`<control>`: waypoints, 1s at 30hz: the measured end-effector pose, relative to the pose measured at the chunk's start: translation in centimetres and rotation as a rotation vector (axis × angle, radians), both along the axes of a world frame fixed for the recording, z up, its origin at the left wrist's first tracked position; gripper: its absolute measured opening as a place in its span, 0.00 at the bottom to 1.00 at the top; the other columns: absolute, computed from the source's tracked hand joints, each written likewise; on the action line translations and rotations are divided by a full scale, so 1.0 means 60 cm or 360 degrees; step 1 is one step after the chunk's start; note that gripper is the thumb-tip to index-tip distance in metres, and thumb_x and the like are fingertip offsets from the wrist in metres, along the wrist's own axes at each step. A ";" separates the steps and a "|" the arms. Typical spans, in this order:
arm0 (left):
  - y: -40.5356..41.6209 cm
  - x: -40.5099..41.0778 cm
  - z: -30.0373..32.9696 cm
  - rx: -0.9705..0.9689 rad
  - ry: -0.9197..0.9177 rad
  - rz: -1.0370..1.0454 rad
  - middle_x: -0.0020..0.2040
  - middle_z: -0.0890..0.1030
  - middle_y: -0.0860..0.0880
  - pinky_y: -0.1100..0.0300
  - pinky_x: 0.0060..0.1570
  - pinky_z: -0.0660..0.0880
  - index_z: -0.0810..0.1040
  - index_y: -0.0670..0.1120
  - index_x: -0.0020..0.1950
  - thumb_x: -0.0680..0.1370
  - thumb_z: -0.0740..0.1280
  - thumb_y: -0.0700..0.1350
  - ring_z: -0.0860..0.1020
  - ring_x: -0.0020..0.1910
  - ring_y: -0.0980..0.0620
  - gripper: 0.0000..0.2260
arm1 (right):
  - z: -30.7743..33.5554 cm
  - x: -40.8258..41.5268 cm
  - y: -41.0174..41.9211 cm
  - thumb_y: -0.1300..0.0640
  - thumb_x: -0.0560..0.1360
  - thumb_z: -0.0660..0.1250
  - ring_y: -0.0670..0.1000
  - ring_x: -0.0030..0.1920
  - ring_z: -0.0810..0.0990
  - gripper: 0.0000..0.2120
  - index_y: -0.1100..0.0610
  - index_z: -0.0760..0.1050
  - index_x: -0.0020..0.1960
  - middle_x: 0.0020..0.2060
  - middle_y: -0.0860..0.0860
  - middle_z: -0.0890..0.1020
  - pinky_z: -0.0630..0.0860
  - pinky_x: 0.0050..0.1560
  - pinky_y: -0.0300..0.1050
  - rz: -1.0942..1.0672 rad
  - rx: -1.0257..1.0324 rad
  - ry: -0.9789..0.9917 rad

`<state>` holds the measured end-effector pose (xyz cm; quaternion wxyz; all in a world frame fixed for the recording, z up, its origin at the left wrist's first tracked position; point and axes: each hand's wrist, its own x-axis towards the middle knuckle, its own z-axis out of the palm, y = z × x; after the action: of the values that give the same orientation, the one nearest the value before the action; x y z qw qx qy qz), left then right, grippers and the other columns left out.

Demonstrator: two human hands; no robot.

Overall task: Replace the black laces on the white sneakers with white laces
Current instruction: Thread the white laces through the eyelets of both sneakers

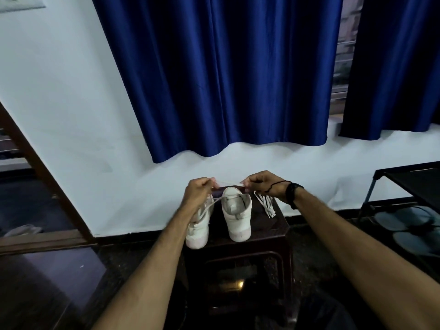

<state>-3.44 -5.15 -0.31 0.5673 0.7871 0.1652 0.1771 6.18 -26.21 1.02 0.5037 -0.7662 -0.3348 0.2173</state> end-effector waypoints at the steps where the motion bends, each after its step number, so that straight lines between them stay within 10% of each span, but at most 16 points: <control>1: 0.014 -0.002 -0.003 0.0043 0.0015 0.0118 0.24 0.76 0.58 0.63 0.34 0.68 0.83 0.45 0.39 0.81 0.64 0.47 0.71 0.25 0.60 0.14 | -0.003 0.004 -0.009 0.58 0.78 0.67 0.46 0.44 0.78 0.06 0.57 0.81 0.46 0.42 0.51 0.82 0.73 0.47 0.37 -0.0032 -0.0023 -0.0010; 6: 0.015 -0.011 -0.027 0.0921 0.0360 0.0559 0.54 0.83 0.49 0.52 0.60 0.72 0.81 0.49 0.60 0.79 0.63 0.53 0.78 0.58 0.45 0.14 | -0.030 0.016 -0.004 0.57 0.72 0.74 0.42 0.40 0.80 0.01 0.53 0.84 0.43 0.38 0.48 0.85 0.71 0.39 0.25 -0.0512 -0.0152 -0.0397; 9: -0.032 0.008 -0.024 0.0459 0.0032 0.0011 0.58 0.81 0.46 0.61 0.57 0.73 0.72 0.45 0.71 0.82 0.61 0.47 0.79 0.57 0.48 0.18 | -0.044 0.002 0.033 0.54 0.70 0.75 0.40 0.38 0.80 0.01 0.50 0.84 0.41 0.35 0.43 0.84 0.73 0.40 0.31 -0.0463 -0.0110 -0.0635; 12: -0.065 0.034 -0.029 -0.0006 0.0116 -0.0349 0.44 0.82 0.40 0.63 0.37 0.73 0.78 0.41 0.59 0.83 0.60 0.44 0.79 0.35 0.46 0.11 | -0.056 0.003 0.063 0.52 0.69 0.74 0.42 0.36 0.81 0.02 0.49 0.83 0.39 0.32 0.43 0.83 0.77 0.41 0.41 -0.0509 -0.0049 -0.0763; 16: -0.049 0.049 -0.042 0.0318 0.0200 -0.0295 0.28 0.72 0.52 0.62 0.33 0.64 0.76 0.45 0.34 0.81 0.64 0.45 0.67 0.26 0.60 0.16 | -0.075 0.013 0.067 0.50 0.68 0.75 0.41 0.36 0.80 0.04 0.49 0.82 0.39 0.31 0.41 0.82 0.79 0.40 0.43 -0.0579 -0.0059 -0.0779; 20: -0.019 0.057 -0.053 0.0605 0.0162 0.0085 0.38 0.83 0.51 0.72 0.34 0.65 0.84 0.44 0.41 0.80 0.66 0.44 0.77 0.36 0.57 0.10 | -0.116 0.032 0.060 0.50 0.64 0.77 0.46 0.40 0.81 0.11 0.51 0.82 0.44 0.38 0.46 0.83 0.78 0.43 0.42 -0.0774 -0.0153 -0.0654; 25: -0.024 0.091 -0.074 0.0735 0.0321 0.0156 0.48 0.85 0.50 0.64 0.45 0.68 0.82 0.46 0.44 0.80 0.62 0.43 0.80 0.51 0.50 0.10 | -0.143 0.071 0.084 0.54 0.67 0.73 0.55 0.42 0.80 0.05 0.53 0.77 0.35 0.36 0.54 0.81 0.71 0.38 0.41 -0.0856 -0.0503 -0.0309; 30: -0.052 0.144 -0.096 0.0980 0.0426 0.0026 0.51 0.83 0.43 0.48 0.52 0.76 0.79 0.45 0.49 0.81 0.59 0.47 0.79 0.54 0.41 0.11 | -0.154 0.103 0.120 0.56 0.69 0.71 0.56 0.48 0.82 0.08 0.57 0.84 0.46 0.45 0.57 0.84 0.70 0.38 0.39 -0.0863 -0.0559 -0.0178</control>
<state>5.23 -8.29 -6.05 0.2748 0.9365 0.1833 0.1181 12.36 -19.02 -8.20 0.3843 -0.9133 -0.1031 0.0872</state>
